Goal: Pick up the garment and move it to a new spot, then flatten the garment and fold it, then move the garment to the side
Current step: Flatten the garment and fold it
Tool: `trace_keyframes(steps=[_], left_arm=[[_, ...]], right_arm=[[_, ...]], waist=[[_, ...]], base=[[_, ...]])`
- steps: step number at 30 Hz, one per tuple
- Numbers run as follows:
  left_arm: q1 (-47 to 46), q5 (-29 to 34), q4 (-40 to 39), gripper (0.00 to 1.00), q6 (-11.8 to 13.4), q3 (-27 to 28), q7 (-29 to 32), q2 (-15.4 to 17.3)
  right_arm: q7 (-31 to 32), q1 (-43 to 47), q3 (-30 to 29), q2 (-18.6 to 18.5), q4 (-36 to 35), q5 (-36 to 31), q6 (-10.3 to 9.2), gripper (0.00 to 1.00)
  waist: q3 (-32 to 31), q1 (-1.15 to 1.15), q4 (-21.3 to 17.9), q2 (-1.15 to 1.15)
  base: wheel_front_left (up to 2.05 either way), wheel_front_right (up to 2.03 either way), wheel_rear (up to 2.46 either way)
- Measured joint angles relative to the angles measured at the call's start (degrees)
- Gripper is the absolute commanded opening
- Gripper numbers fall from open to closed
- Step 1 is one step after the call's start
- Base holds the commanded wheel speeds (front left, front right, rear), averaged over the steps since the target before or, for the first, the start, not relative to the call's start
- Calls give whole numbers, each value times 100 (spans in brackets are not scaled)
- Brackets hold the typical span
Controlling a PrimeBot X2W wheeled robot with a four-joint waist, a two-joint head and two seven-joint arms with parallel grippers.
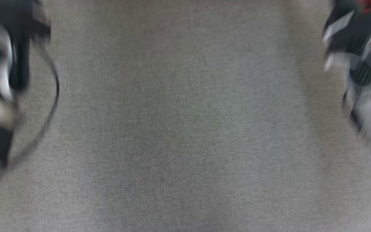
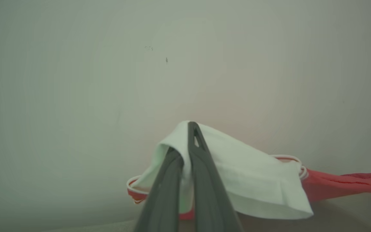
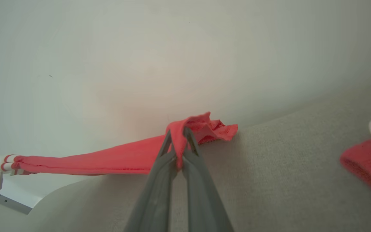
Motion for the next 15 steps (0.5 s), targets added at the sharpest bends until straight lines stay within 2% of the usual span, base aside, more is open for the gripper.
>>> trace_keyframes(steps=[3, 8, 13, 15], left_arm=[[1199, -178, -932, 0, 396, 176, -26, 205], [3152, -370, -2301, 0, 1080, 358, -69, 215], [4715, -392, -3032, 0, 1491, 230, -83, 85], [5230, -414, -3203, 0, 1580, 234, -104, 16]], right_arm=[[-103, 893, -33, 3, -316, 88, 0, 0], [-257, 2192, -227, -11, -794, 153, 0, 0], [-209, 3395, -463, -3, -1146, 174, 0, 0], [-169, 3782, -612, 18, -1228, 174, 0, 0]], waist=[[-218, 0, -36, 0], [-603, -1, -69, 0], [-988, -1, -57, -1], [-1139, -1, -48, -1]], base=[[0, 0, 0], [0, 0, 0], [0, 0, 0], [0, 0, 0]])
